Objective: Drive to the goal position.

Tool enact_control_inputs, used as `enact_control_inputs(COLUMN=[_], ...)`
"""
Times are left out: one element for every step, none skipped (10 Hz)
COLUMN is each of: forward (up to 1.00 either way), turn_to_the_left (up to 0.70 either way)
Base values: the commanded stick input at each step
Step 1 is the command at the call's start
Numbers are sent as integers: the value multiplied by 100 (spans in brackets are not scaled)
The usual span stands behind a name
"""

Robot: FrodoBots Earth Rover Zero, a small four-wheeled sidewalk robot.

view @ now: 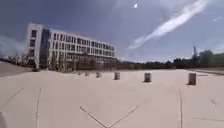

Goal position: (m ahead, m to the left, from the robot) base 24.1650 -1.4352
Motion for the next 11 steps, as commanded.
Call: enact_control_inputs(forward=[70, 70, 70, 70, 70, 70, 70, 70, 70, 70, 70], turn_to_the_left=[-1, -1, -1, -1, -1, -1, -5, -12, -33, -33, -33])
